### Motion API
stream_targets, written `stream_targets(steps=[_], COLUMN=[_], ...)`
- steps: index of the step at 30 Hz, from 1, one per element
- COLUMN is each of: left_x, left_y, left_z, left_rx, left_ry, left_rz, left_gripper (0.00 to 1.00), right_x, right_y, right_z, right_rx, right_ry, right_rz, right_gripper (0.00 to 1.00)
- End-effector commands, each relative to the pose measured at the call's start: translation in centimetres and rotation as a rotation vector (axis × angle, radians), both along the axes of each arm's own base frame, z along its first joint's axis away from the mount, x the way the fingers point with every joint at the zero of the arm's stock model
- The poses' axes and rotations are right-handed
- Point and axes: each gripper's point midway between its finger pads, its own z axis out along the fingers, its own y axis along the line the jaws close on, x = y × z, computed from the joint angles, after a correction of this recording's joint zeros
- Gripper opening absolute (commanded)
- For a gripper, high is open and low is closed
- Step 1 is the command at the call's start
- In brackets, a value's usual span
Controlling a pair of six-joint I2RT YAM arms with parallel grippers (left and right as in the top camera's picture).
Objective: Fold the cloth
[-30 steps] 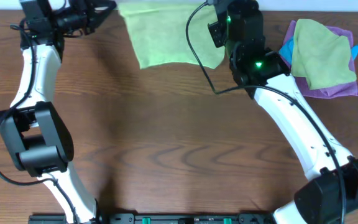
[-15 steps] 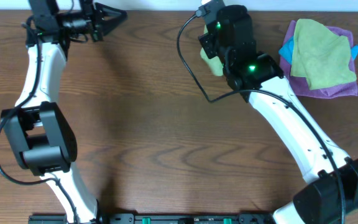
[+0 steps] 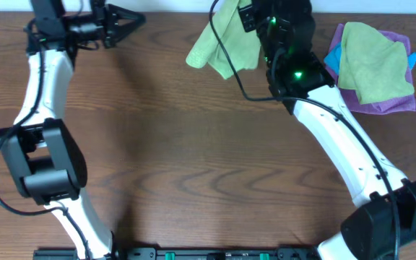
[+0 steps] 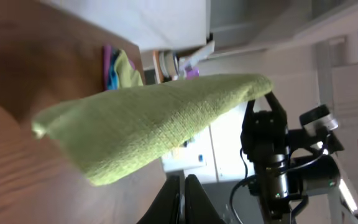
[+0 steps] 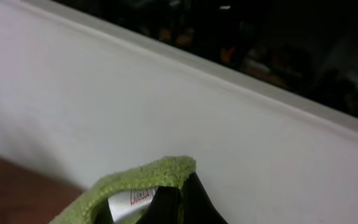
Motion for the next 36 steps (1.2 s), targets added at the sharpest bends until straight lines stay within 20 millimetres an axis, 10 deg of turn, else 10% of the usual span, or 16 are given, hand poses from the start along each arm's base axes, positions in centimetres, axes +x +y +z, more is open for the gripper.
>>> stream_targets(steps=[1, 7, 11, 18, 22, 24, 26, 30, 36], left_x=[-0.6, -0.5, -0.5, -1.8, -4.7, -7.9, -10.3, -11.0, -13.6], left_y=[0.8, 1.3, 1.1, 0.5, -0.1, 0.4, -0.8, -3.1, -9.0], left_z=[1.2, 1.1, 1.1, -1.0, -7.7, -11.6, -11.5, -10.5, -14.8], left_rx=[-0.007, -0.009, -0.004, 0.000, 0.267, 0.557, 0.653, 0.792, 1.014], left_ry=[-0.047, -0.038, -0.053, -0.028, 0.114, 0.201, 0.160, 0.043, 0.071], left_rz=[-0.020, -0.011, -0.014, -0.028, 0.032, -0.010, -0.101, -0.147, -0.266], left_gripper=[0.06, 0.06, 0.06, 0.06, 0.06, 0.06, 0.06, 0.06, 0.06], right_x=[-0.3, -7.4, -13.6, -20.1, -20.7, -20.4, -20.2, -20.5, -19.5], right_y=[1.6, 5.8, 6.4, 3.6, -1.6, -1.7, -1.1, 0.3, 0.1], right_z=[-2.1, -14.3, -18.8, -20.6, -20.7, -20.7, -20.9, -21.4, -21.7], right_rx=[-0.045, -0.097, -0.074, -0.246, -0.371, -0.354, -0.315, -0.318, -0.300], right_ry=[0.066, 0.609, 0.897, 1.080, 1.091, 1.093, 1.107, 1.136, 1.102], right_rz=[0.032, 0.158, 0.109, 0.001, -0.218, -0.219, -0.183, -0.075, -0.101], right_gripper=[0.01, 0.02, 0.01, 0.01, 0.02, 0.02, 0.02, 0.11, 0.02])
